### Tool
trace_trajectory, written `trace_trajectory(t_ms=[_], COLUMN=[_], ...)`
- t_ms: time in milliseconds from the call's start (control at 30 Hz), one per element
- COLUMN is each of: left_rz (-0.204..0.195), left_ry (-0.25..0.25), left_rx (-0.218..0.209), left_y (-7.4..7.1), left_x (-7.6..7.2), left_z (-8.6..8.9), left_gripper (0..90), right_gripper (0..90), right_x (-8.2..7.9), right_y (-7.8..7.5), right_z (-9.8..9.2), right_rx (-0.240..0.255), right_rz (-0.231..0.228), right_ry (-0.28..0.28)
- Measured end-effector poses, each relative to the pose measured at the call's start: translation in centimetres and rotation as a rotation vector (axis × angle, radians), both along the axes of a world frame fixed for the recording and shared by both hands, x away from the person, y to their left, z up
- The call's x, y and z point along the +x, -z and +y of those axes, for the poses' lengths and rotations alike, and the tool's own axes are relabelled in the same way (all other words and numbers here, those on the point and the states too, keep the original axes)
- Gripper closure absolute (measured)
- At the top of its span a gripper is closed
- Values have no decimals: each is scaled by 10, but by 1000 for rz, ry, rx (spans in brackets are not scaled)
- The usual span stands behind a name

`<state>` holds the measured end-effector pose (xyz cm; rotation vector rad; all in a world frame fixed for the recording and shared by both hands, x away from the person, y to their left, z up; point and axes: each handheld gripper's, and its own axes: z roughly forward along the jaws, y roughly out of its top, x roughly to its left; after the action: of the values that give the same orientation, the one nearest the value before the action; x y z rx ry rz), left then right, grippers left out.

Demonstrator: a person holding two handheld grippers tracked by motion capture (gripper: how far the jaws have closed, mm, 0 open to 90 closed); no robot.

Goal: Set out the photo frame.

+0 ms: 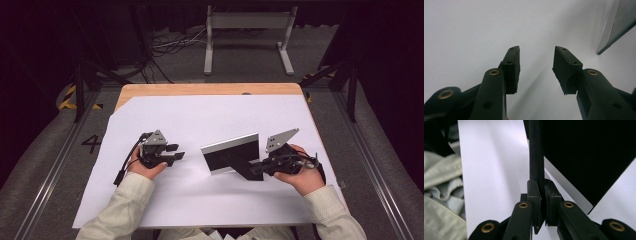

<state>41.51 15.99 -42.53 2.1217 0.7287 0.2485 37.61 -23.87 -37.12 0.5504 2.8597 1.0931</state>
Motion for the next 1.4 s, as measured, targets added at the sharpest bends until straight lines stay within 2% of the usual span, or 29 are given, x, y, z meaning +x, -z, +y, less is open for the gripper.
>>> trace_trajectory(t_ms=[33,67,133,400,833,1033,1233,1300,1333,1400], left_rz=[0,0,1,2,0,1,-2,-2,-2,-1], left_ry=[0,0,0,2,8,13,16,18,18,22], left_rx=[0,-1,-1,2,-1,-3,-3,-4,-3,-2], left_y=[0,0,0,0,0,0,-1,0,0,0], left_x=[0,0,0,0,1,2,3,4,4,4], left_z=[0,0,0,-1,-2,-5,-7,-8,-8,-9], left_gripper=[575,575,574,571,566,563,563,563,563,563], right_gripper=[848,844,839,837,841,839,840,828,809,787], right_x=[0,0,0,0,-3,-4,-5,-5,-6,-6], right_y=[0,1,2,8,13,19,20,20,19,17], right_z=[0,0,1,0,1,1,0,-1,-2,-5], right_rx=[0,-29,-51,-107,-165,-224,-226,-218,-203,-196], right_rz=[0,-26,-43,-79,-98,-97,-95,-83,-63,-65], right_ry=[0,-28,-35,-81,-113,-120,-120,-101,-79,-69])
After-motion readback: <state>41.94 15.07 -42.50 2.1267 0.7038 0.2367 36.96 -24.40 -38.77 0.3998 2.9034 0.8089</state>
